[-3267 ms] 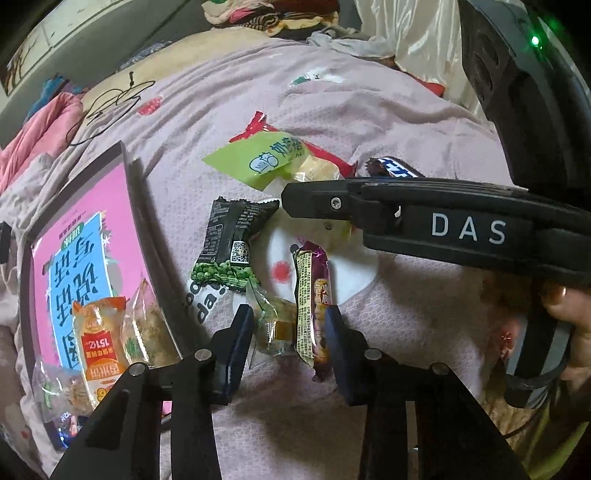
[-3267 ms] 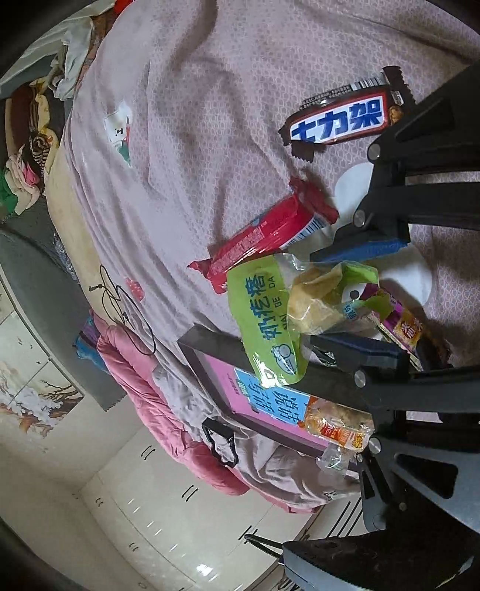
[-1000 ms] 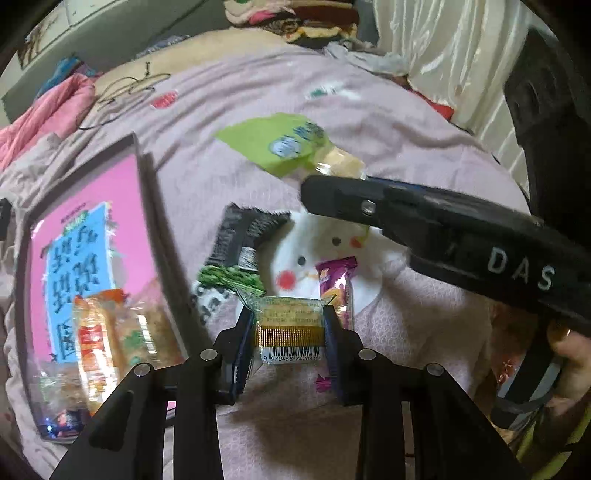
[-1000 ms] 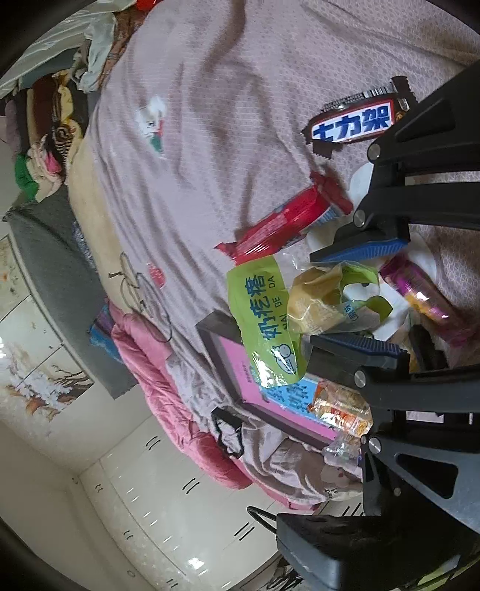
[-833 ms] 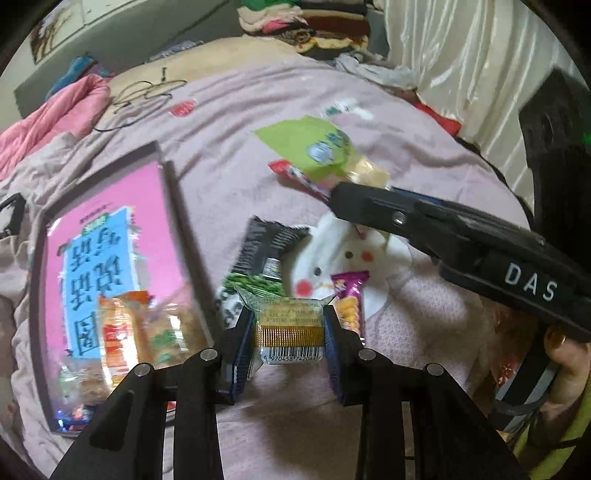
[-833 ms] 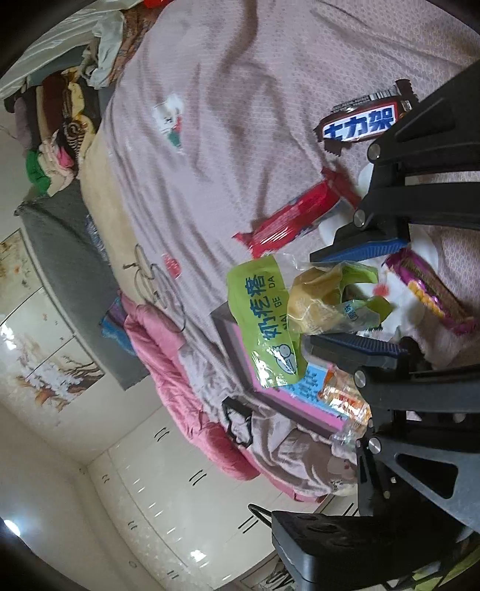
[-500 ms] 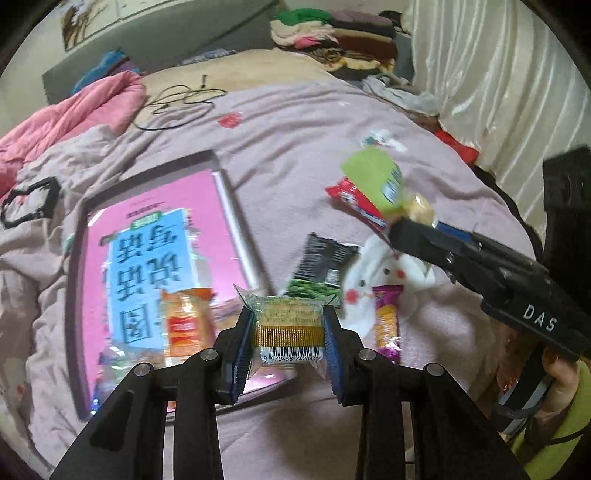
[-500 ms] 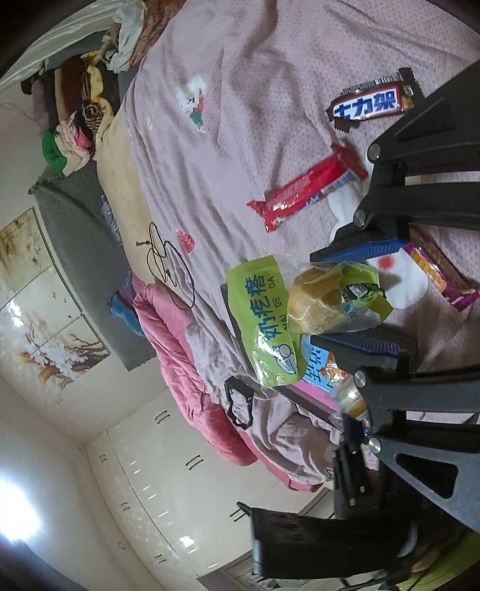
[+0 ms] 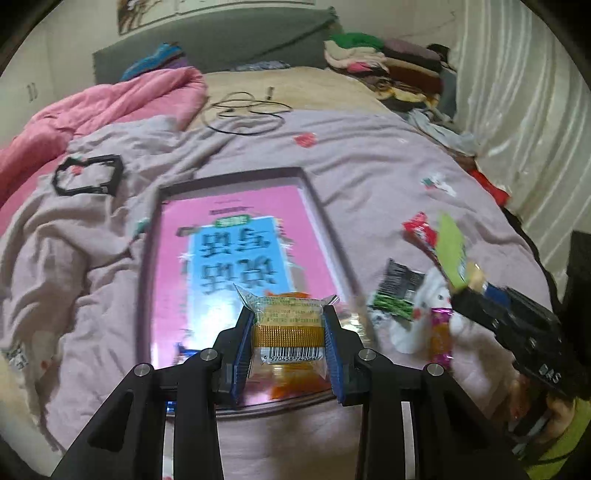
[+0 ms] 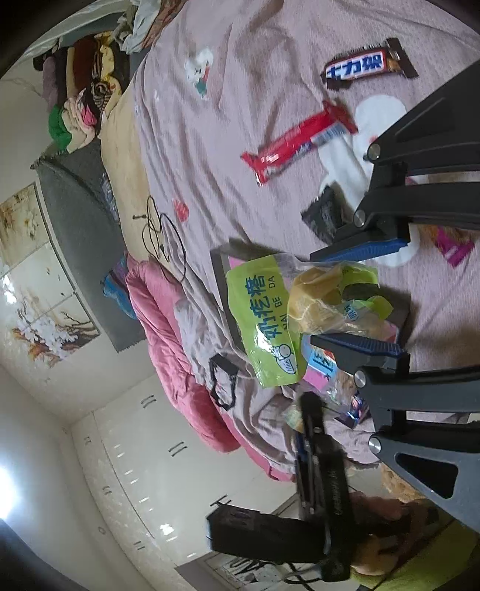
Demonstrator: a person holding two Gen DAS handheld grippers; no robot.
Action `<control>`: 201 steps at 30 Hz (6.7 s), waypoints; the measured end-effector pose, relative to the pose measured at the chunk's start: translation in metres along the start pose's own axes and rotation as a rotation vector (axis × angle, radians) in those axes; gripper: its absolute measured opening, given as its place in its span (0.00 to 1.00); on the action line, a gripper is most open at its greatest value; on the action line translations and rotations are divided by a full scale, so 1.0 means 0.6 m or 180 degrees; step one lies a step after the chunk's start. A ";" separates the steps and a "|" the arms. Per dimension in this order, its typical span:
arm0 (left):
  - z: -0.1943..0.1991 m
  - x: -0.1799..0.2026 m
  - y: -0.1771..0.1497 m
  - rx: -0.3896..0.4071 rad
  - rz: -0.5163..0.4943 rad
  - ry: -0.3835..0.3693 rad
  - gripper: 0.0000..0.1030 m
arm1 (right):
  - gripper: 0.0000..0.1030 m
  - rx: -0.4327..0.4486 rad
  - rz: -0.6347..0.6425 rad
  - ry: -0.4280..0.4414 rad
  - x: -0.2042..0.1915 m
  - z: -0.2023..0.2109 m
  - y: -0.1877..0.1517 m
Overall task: Organize snacks
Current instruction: 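Carry the green-label bag and gold cake pack over the pink tray, then lower both packs into the pink tray and open both tools, then move both open tools back toward the remaining snacks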
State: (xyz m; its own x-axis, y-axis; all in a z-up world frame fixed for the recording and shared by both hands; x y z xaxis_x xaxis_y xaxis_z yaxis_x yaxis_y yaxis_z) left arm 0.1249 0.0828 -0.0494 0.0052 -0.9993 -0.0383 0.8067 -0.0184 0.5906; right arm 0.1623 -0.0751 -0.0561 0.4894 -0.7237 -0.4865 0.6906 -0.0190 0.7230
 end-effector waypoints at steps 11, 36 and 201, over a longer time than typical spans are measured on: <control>0.006 -0.089 -0.012 0.0022 0.0285 0.0146 0.35 | 0.35 -0.0216 0.0215 0.0078 -0.065 -0.043 -0.033; -0.036 -0.168 -0.058 -0.0100 0.0572 0.0232 0.35 | 0.35 -0.0392 0.0345 -0.0084 -0.104 -0.093 -0.066; -0.017 -0.125 -0.038 0.0186 0.0420 0.0097 0.77 | 0.61 -0.0367 0.0795 -0.0601 -0.114 -0.125 -0.074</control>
State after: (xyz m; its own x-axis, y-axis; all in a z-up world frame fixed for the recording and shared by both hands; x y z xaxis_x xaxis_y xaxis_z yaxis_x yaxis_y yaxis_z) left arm 0.1121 0.1583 -0.0682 0.1276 -0.9916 0.0188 0.7620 0.1102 0.6381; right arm 0.1381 0.0267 -0.0917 0.5512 -0.8115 -0.1940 0.6228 0.2454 0.7429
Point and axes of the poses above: each gripper's, at about its wrist camera, not at the fingertips, and z roughly against the way its jaws point, x to its right, y to its top, the point moved 9 cm from there along -z, roughly the way its jaws point, and after that the axes turned 5 degrees about y, right-handed, at the moved point
